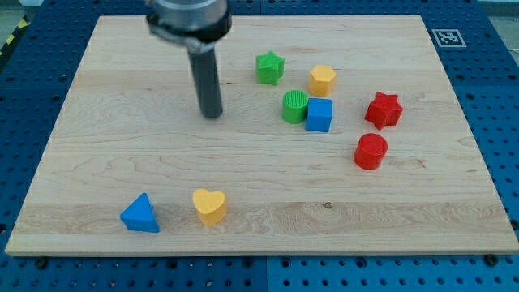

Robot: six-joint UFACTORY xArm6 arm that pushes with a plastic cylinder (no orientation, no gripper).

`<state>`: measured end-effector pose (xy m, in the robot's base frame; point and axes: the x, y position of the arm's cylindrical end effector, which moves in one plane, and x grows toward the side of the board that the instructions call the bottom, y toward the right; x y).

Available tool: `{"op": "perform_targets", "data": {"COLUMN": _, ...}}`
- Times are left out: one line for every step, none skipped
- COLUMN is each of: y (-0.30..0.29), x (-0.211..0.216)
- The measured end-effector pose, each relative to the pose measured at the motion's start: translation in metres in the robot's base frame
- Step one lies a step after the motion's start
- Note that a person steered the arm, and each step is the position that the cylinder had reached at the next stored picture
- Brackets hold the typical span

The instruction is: Separate the blue cube and the green circle

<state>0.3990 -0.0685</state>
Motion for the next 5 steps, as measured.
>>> {"op": "perform_targets", "data": {"y": 0.043, "x": -0.004}}
{"op": "perform_targets", "data": {"y": 0.113, "x": -0.021}}
{"op": "perform_targets", "data": {"y": 0.163, "x": -0.025}}
{"op": "perform_targets", "data": {"y": 0.173, "x": -0.012}}
{"op": "perform_targets", "data": {"y": 0.167, "x": -0.01}}
